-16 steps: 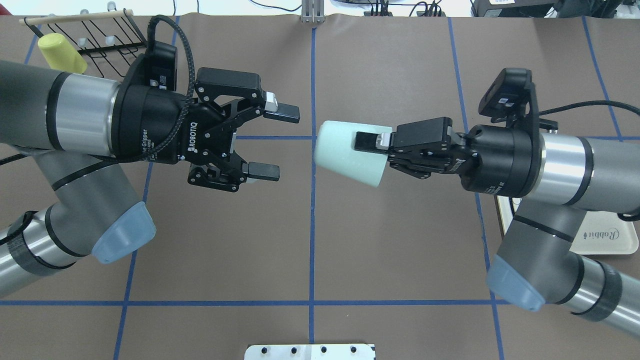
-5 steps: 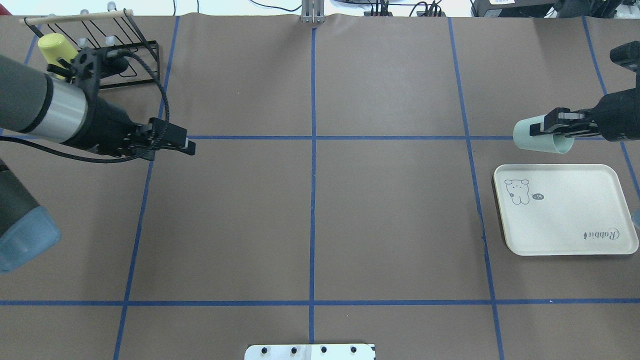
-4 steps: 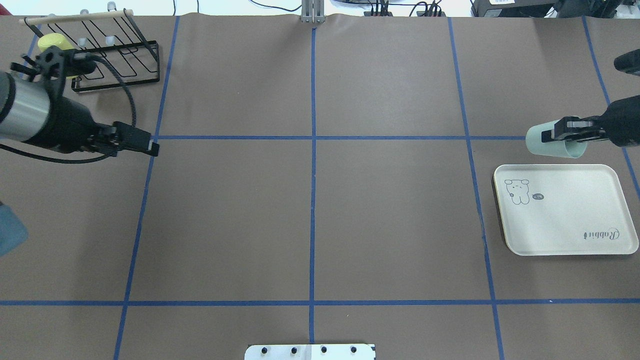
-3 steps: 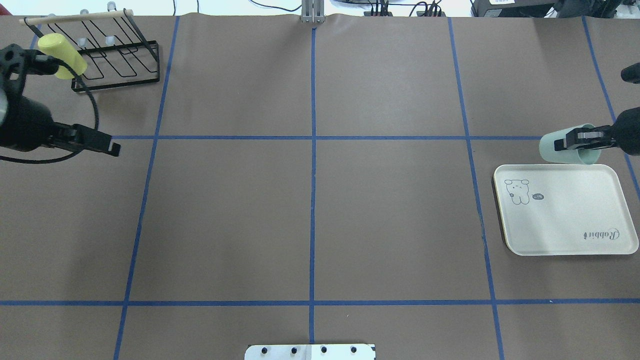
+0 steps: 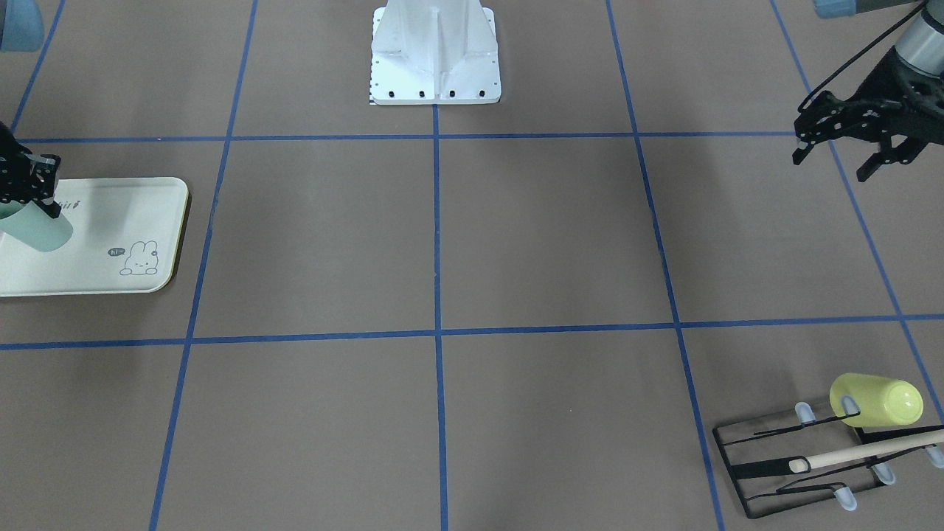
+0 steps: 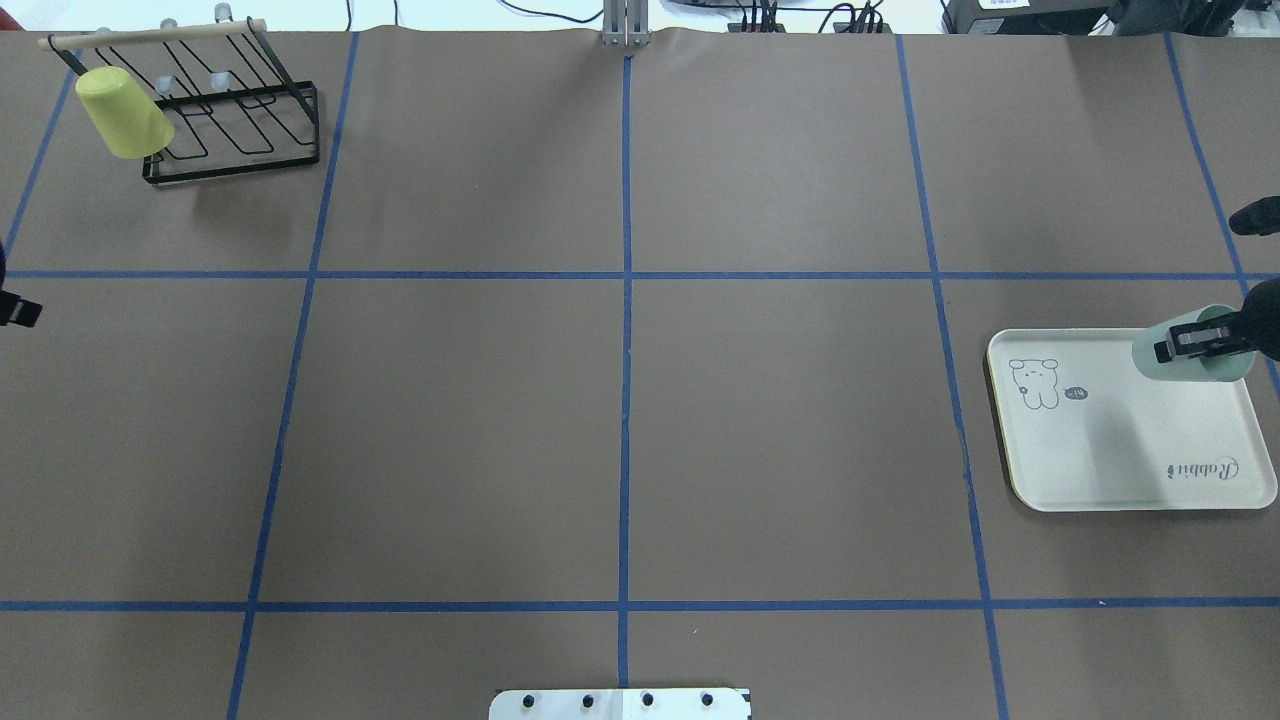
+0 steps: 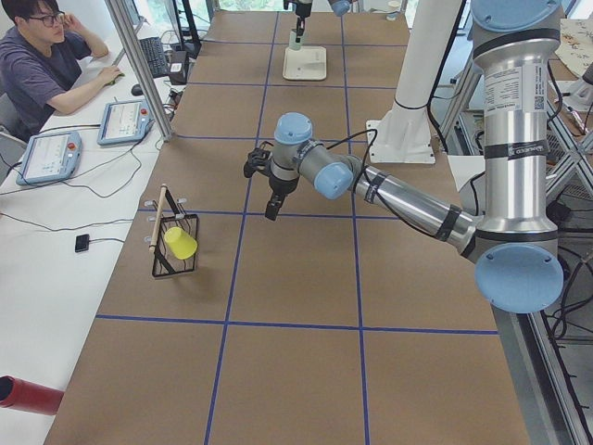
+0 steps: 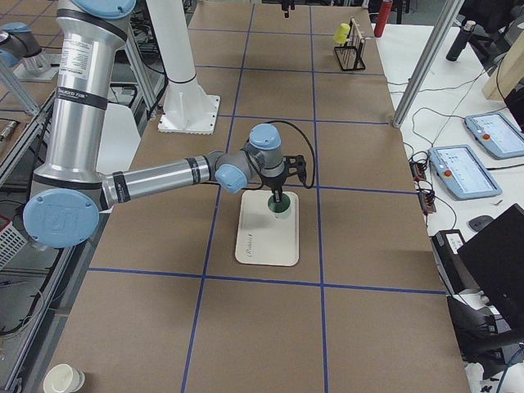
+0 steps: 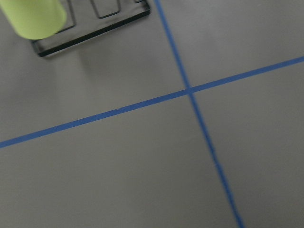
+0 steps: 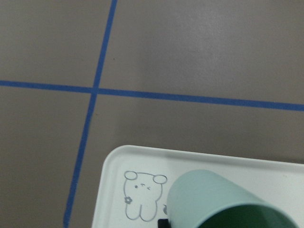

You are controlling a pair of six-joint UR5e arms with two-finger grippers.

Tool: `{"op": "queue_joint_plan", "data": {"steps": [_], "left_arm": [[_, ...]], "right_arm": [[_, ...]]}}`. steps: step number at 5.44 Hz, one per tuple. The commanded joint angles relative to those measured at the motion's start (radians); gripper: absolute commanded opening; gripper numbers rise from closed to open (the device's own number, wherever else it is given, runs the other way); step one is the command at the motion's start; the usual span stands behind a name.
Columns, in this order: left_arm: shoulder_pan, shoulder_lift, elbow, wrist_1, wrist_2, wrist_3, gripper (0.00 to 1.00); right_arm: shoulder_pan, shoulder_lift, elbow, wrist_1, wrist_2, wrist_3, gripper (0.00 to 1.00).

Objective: Left arm grabs green cup and hands to right arm on tray

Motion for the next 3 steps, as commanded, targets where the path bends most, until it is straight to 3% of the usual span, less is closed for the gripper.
{"op": "queue_joint_plan", "data": {"steps": [1, 3], "left_arm": [[-0.119, 0.007, 0.004, 0.213, -0.006, 0.223, 1.0], [-0.228, 0.006, 0.088, 0.247, -0.007, 0.475, 1.0]], "right_arm": [[-0.041, 0.024, 0.001, -0.152, 0.008, -0.043, 0.0], [-0.065, 0.165, -0.001, -0.374, 0.01, -0.044, 0.0]]}}
